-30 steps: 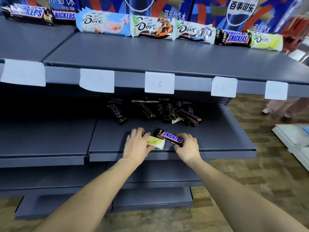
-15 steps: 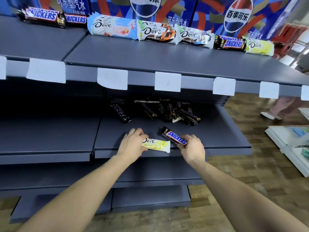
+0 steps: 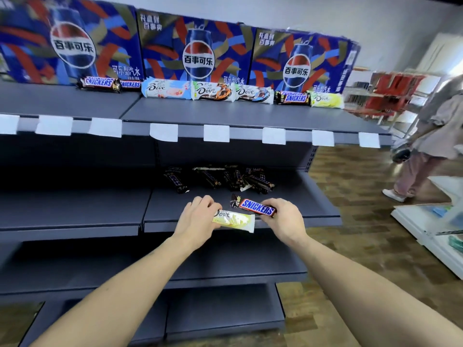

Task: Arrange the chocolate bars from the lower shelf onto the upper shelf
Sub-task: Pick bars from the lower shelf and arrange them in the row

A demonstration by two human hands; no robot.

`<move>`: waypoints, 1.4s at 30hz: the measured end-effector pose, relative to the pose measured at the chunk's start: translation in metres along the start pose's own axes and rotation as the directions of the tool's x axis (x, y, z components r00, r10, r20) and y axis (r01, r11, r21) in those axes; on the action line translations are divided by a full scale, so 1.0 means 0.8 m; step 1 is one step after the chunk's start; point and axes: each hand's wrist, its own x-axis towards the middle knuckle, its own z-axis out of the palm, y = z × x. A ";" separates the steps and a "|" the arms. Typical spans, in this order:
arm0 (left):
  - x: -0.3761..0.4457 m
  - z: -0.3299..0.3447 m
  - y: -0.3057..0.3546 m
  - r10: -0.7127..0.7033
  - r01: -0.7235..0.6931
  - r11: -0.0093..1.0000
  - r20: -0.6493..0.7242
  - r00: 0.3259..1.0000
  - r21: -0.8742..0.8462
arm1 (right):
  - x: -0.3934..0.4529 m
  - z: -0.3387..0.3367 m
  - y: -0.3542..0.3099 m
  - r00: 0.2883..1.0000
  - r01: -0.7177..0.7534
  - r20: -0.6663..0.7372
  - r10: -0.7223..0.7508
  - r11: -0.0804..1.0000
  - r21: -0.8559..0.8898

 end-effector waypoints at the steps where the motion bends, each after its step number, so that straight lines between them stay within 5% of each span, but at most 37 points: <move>1: -0.012 -0.009 0.009 -0.006 0.006 1.000 -0.013 1.000 0.009 | -0.012 -0.012 -0.002 1.000 0.017 -0.007 -0.017 1.000 -0.001; 20: -0.125 -0.252 0.055 -0.035 0.096 0.984 -0.363 0.931 0.151 | -0.067 -0.198 -0.155 0.919 0.371 -0.144 -0.368 0.929 -0.012; 42: 0.004 -0.317 -0.180 -0.090 0.150 0.981 -0.402 0.911 0.122 | 0.144 -0.101 -0.340 0.903 0.402 -0.143 -0.406 0.914 -0.057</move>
